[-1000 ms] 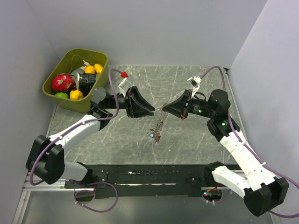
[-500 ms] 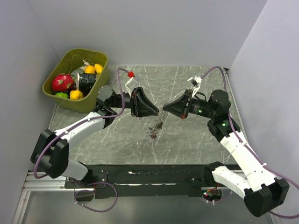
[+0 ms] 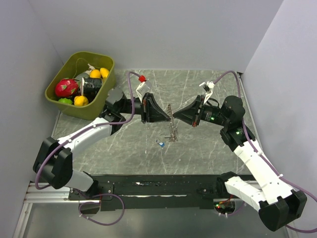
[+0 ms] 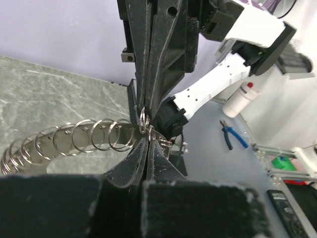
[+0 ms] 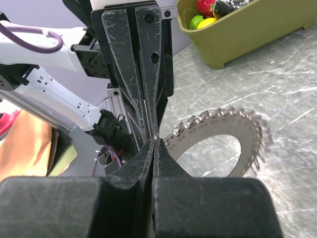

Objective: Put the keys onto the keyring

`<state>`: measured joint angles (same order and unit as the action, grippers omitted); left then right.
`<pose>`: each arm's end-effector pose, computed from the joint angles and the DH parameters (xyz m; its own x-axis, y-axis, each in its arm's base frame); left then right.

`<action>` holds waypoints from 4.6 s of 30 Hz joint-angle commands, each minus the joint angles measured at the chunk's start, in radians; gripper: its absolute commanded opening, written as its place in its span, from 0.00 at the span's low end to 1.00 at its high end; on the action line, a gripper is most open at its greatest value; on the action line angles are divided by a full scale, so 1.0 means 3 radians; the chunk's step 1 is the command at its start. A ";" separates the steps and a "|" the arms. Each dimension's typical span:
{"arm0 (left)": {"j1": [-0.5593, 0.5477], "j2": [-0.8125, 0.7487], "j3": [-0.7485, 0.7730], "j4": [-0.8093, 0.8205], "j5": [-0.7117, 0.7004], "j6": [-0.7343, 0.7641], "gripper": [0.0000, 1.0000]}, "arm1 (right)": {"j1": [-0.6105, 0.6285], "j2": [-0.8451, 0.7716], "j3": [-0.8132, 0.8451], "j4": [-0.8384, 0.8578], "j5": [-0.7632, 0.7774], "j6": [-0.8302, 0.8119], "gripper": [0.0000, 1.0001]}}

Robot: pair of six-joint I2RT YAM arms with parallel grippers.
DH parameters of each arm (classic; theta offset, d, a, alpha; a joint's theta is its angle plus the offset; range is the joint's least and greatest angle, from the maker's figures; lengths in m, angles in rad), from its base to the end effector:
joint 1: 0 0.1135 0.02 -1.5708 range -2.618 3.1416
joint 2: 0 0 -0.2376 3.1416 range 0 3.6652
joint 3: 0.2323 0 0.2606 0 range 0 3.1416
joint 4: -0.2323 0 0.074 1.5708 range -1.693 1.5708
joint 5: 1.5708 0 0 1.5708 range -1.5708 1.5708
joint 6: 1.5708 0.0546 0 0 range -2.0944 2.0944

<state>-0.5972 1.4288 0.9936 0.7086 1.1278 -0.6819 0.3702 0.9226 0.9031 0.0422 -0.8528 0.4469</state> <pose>0.2496 -0.2294 0.3225 -0.4320 -0.0330 -0.9013 0.8863 -0.2003 -0.4175 0.2099 0.1256 0.3604 -0.3871 0.1547 -0.9089 -0.8568 0.3039 0.4167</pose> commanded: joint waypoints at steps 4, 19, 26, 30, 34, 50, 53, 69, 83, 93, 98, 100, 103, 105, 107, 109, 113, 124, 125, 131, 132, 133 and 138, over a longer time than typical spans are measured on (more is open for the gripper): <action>-0.0075 -0.0222 0.0354 -0.1202 -0.0230 0.1139 0.01 | -0.0012 -0.0064 0.0042 0.0161 0.0102 -0.0017 0.00; -0.0167 -0.0657 0.0359 -0.1861 -0.0640 0.2196 0.01 | -0.0017 -0.0068 0.0058 -0.0054 0.0245 -0.0190 0.73; -0.0167 -0.0667 0.0487 -0.2167 -0.0589 0.2508 0.01 | -0.0017 -0.0340 -0.0203 0.0579 -0.0363 -0.0355 0.82; -0.0162 -0.0662 0.0503 -0.2168 -0.0543 0.2503 0.01 | -0.0012 -0.0263 -0.0203 0.0795 -0.0741 -0.0319 0.65; -0.0167 -0.0662 0.0492 -0.2106 -0.0513 0.2457 0.01 | -0.0002 -0.0115 -0.0173 0.0780 -0.0829 -0.0303 0.50; -0.0208 -0.0698 0.0523 -0.2030 -0.0467 0.2375 0.01 | 0.0146 0.0085 -0.0132 0.0437 -0.0583 -0.0574 0.45; -0.0213 -0.0698 0.0528 -0.2024 -0.0446 0.2360 0.01 | 0.0172 0.0141 -0.0111 0.0386 -0.0548 -0.0610 0.43; -0.0234 -0.0693 0.0554 -0.1979 -0.0374 0.2324 0.01 | 0.0198 0.0223 -0.0116 0.0534 -0.0655 -0.0513 0.00; -0.0234 -0.0733 0.0431 -0.1688 -0.0671 0.2043 0.15 | 0.0198 0.0100 -0.0326 0.1234 -0.0665 0.0003 0.00; -0.0198 -0.0953 -0.0024 -0.0645 -0.0973 0.1287 0.51 | 0.0203 -0.0017 -0.0530 0.1920 -0.0476 0.0372 0.00; -0.0035 -0.0938 -0.0233 -0.0022 -0.0748 0.0699 0.50 | 0.0198 -0.0160 -0.0658 0.2160 -0.0257 0.0438 0.00; 0.0062 -0.0897 -0.0351 0.0520 -0.0661 0.0282 0.49 | 0.0198 -0.0227 -0.0699 0.2267 -0.0185 0.0469 0.00; 0.0109 -0.0816 -0.0392 0.0940 -0.0554 -0.0047 0.46 | 0.0198 -0.0258 -0.0740 0.2416 -0.0123 0.0520 0.00; 0.0109 -0.0769 -0.0367 0.0997 -0.0467 -0.0140 0.44 | 0.0198 -0.0263 -0.0740 0.2513 -0.0087 0.0561 0.00; 0.0109 -0.0703 -0.0351 0.1186 -0.0436 -0.0247 0.41 | 0.0203 -0.0248 -0.0750 0.2574 -0.0077 0.0607 0.00; 0.0099 -0.0652 -0.0361 0.1400 -0.0415 -0.0411 0.41 | 0.0198 -0.0233 -0.0735 0.2636 -0.0067 0.0632 0.00; 0.0022 -0.0570 -0.0336 0.1478 -0.0395 -0.0519 0.40 | 0.0198 -0.0186 -0.0699 0.2707 -0.0082 0.0694 0.00; -0.0101 -0.0442 -0.0244 0.1314 -0.0436 -0.0381 0.32 | 0.0198 -0.0191 -0.0643 0.2621 -0.0128 0.0673 0.00; -0.0106 -0.0437 -0.0234 0.1314 -0.0421 -0.0386 0.32 | 0.0198 -0.0197 -0.0653 0.2616 -0.0123 0.0668 0.00; -0.0157 -0.0360 -0.0162 0.1253 -0.0375 -0.0345 0.28 | 0.0203 -0.0212 -0.0653 0.2570 -0.0103 0.0632 0.00; -0.0167 -0.0355 -0.0142 0.1218 -0.0364 -0.0299 0.28 | 0.0203 -0.0212 -0.0643 0.2559 -0.0092 0.0632 0.00; -0.0177 -0.0355 -0.0137 0.1182 -0.0369 -0.0279 0.28 | 0.0203 -0.0207 -0.0643 0.2559 -0.0097 0.0632 0.00; -0.0208 -0.0355 -0.0101 0.1049 -0.0359 -0.0182 0.27 | 0.0203 -0.0207 -0.0653 0.2549 -0.0092 0.0632 0.00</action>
<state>-0.6479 1.3239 0.9134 1.0298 0.9985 -0.7696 0.4232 0.8787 0.6785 0.7547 -0.9054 0.6464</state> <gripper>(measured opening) 0.276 0.008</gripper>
